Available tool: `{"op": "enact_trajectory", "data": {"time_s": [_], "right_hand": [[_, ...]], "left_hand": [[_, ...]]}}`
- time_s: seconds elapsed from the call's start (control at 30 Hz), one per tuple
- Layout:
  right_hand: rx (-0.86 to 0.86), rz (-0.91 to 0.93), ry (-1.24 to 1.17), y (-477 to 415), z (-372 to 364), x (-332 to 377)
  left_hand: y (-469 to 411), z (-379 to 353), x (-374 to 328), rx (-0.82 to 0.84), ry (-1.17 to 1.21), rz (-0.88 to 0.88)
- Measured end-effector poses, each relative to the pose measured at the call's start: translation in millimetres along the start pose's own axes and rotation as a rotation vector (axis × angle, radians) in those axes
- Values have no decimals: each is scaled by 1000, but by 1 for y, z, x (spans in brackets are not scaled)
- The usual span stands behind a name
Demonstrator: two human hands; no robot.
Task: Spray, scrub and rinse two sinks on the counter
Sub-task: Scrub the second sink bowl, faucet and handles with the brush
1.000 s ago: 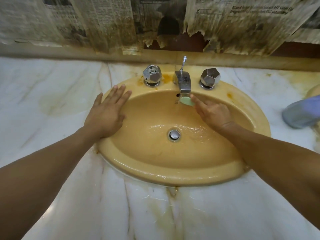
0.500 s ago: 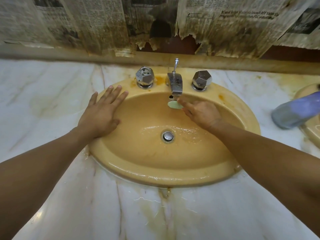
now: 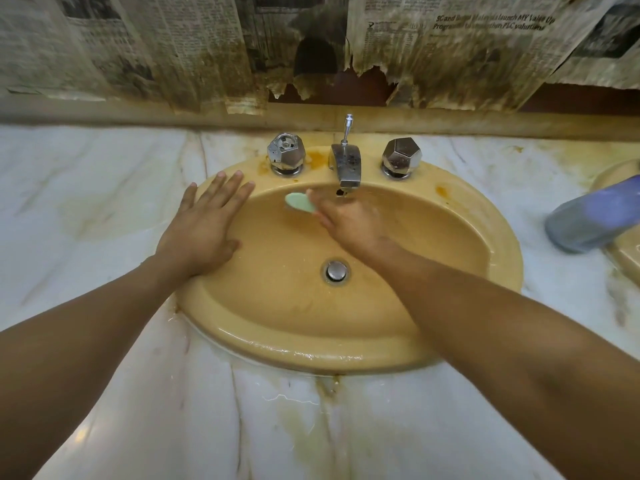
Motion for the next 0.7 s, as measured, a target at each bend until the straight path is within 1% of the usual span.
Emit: {"op": "enact_trajectory", "data": {"time_s": [0.03,0.1,0.2,0.37,0.43,0.5,0.6,0.7], "right_hand": [[10,35,-47,-1,-10,16],[17,46,-165,1,-29,34],[-61,91,-281,5,-43,48],[-171,315,-245,6,-40,74],[-205,354,-139,3,-35,76],[-176,343,86,-1,-31,61],[71,242,447,2,-13,4],[177,123,672,32,35,-59]], "left_hand": [[0,0,0,1,3,3],[-1,-1,0,3,8,7],[-2,-3,1,-6,5,-3],[-2,-3,3,-34,10,-19],[-3,-3,3,-39,18,-23],[-3,-4,4,-41,21,-20],[-3,-4,5,-47,27,-15],[-3,-1,3,-53,35,-15]]}}
Point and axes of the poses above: each hand's wrist, its own y-axis away from the middle knuckle, its own z-axis out of the back of the hand, x = y × z, the point moved 8 cm from there along -y, towards the middle knuckle, and after that the axes turned 7 degrees about -z, right-handed, at the moved point
